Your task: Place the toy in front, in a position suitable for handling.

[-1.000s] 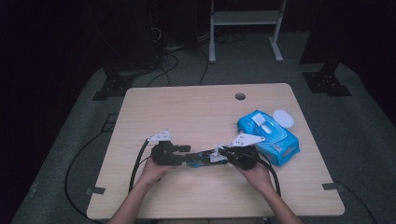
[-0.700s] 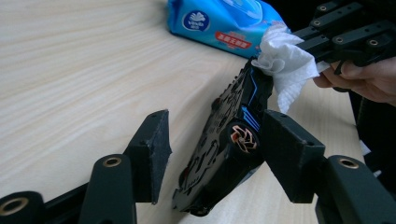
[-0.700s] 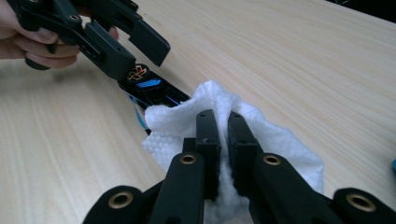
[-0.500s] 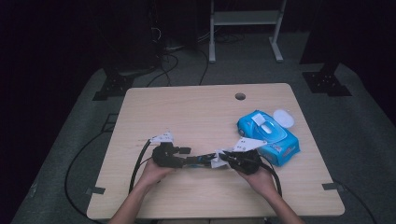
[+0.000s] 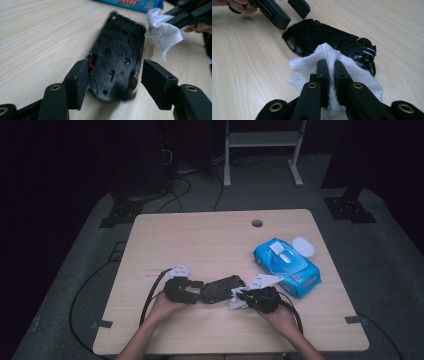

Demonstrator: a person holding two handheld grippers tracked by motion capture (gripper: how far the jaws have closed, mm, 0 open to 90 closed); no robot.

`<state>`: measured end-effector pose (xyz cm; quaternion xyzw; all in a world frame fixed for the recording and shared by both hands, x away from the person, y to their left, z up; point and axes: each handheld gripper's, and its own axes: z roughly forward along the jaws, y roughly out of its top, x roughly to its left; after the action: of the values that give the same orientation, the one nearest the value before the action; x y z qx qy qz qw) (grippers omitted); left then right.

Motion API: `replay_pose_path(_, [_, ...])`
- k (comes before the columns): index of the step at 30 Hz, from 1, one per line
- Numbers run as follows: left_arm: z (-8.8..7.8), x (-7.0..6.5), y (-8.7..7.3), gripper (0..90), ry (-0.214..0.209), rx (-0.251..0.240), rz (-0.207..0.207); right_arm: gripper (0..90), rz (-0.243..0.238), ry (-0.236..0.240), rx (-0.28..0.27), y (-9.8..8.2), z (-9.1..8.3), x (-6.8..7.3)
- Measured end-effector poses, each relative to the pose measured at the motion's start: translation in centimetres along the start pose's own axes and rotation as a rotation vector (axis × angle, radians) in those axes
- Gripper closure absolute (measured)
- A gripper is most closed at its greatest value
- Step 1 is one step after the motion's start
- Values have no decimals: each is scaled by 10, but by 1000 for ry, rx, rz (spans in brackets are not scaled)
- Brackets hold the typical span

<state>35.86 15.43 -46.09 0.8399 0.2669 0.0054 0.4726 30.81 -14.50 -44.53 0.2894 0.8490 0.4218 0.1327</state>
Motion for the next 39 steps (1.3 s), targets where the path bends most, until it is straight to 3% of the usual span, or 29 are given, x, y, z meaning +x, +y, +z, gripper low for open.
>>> replay_pose_path(5, [4,-2,-1,352,20,20,40,841,1,-20,-60,13,-2,-6])
replay_pose_path(8, [6,-4,0,320,30,17,55,838,50,-27,-73,24,7,-22])
replay_pose_path(11, [8,-7,0,244,70,35,76,837,82,-34,-36,28,20,-33])
replay_pose_path(16, [10,-8,-2,154,71,49,90,837,82,-40,37,22,32,-33])
replay_pose_path(21, [21,-16,-2,108,77,79,126,837,102,-26,17,16,27,-29])
replay_pose_path(25, [26,-24,0,104,118,92,204,837,103,-20,4,12,25,-26])
replay_pose_path(32, [37,-22,-4,124,189,137,257,837,123,-7,-21,7,24,-28])
replay_pose_path(35, [37,-21,-4,191,209,131,257,836,129,-5,-27,6,24,-27])
replay_pose_path(39, [36,-17,-4,243,181,140,241,836,133,-1,-26,6,23,-28])
